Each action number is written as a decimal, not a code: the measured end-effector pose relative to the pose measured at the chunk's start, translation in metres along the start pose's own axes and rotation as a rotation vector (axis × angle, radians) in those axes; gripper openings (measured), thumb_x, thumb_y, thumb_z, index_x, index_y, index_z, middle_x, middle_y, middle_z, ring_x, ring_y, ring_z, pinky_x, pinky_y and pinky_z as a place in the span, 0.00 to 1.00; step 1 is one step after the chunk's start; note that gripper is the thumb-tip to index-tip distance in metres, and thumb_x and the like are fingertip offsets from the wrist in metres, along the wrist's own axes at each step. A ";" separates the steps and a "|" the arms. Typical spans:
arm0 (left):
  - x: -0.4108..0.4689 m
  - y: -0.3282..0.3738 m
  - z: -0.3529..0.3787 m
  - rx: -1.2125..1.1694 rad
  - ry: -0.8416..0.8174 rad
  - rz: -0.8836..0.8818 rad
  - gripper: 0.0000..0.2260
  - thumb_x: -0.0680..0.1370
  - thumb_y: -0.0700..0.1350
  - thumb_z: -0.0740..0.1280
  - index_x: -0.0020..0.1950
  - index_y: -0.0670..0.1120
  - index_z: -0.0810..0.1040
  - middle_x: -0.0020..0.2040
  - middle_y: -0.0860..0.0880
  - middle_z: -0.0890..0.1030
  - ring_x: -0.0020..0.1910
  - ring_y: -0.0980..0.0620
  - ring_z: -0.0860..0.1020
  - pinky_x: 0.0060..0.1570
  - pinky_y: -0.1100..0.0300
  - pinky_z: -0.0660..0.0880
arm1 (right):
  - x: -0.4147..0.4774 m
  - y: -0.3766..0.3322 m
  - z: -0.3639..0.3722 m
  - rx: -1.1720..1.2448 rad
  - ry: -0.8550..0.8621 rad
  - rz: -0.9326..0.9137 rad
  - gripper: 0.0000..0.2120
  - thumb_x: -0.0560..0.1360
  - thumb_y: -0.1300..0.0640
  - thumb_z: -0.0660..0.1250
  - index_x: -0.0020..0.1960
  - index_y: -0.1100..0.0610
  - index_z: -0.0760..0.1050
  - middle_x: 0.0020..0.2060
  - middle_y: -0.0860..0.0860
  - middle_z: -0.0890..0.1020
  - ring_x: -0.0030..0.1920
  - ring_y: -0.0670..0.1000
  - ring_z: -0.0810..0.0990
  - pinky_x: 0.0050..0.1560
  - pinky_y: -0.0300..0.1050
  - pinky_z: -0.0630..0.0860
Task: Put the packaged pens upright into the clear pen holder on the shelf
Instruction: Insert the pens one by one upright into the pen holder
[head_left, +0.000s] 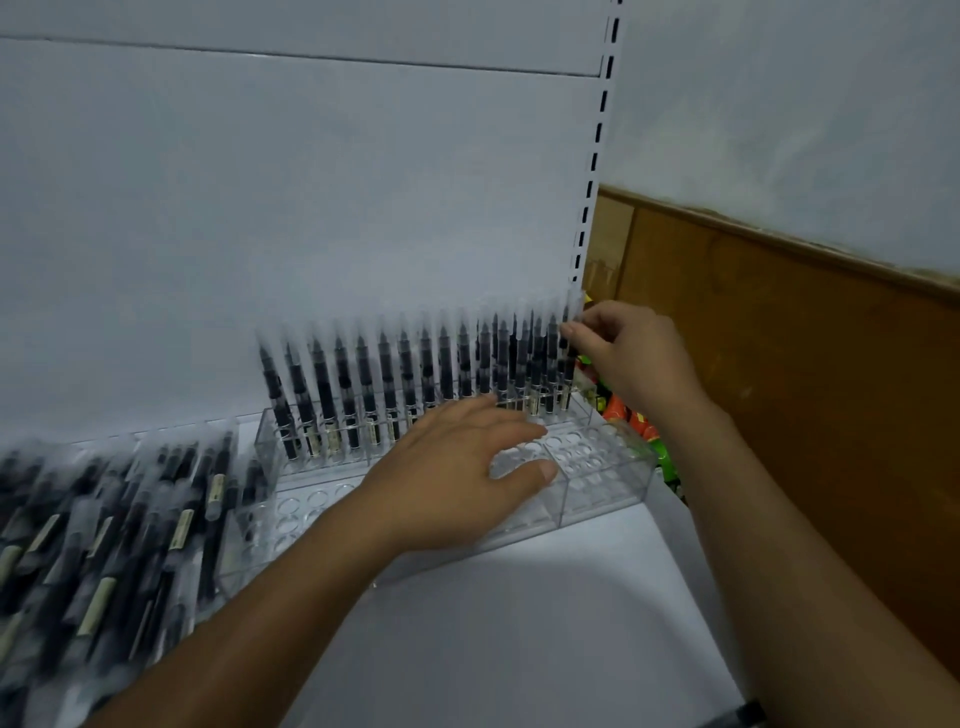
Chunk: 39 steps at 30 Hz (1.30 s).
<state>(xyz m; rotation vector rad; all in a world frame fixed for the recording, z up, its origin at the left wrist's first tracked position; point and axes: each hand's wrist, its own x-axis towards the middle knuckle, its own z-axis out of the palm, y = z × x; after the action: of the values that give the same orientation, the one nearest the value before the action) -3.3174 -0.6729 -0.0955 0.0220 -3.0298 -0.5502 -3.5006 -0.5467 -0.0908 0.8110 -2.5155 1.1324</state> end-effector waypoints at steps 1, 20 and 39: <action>0.000 0.000 0.000 -0.002 0.001 0.002 0.24 0.79 0.65 0.53 0.74 0.62 0.63 0.75 0.64 0.60 0.76 0.63 0.49 0.73 0.58 0.45 | -0.001 -0.002 -0.001 -0.010 -0.006 -0.001 0.12 0.77 0.43 0.66 0.48 0.51 0.80 0.41 0.47 0.83 0.41 0.51 0.81 0.44 0.56 0.80; -0.075 -0.045 -0.057 0.090 0.218 -0.162 0.24 0.79 0.63 0.56 0.72 0.55 0.68 0.72 0.56 0.69 0.69 0.55 0.69 0.68 0.59 0.64 | -0.052 -0.098 -0.013 -0.378 -0.322 -0.198 0.14 0.79 0.41 0.62 0.52 0.48 0.80 0.47 0.47 0.83 0.47 0.51 0.80 0.48 0.50 0.79; -0.294 -0.190 -0.059 -0.136 0.577 -0.897 0.19 0.79 0.55 0.64 0.66 0.47 0.75 0.64 0.49 0.77 0.61 0.50 0.75 0.58 0.58 0.70 | -0.193 -0.289 0.175 -0.403 -0.710 -0.733 0.28 0.81 0.36 0.48 0.74 0.50 0.64 0.73 0.57 0.65 0.73 0.59 0.63 0.68 0.56 0.64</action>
<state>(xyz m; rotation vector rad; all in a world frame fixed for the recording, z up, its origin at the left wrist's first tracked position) -3.0195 -0.8640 -0.1249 1.3083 -2.2706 -0.6309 -3.1769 -0.7607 -0.1188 2.0192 -2.3790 0.0829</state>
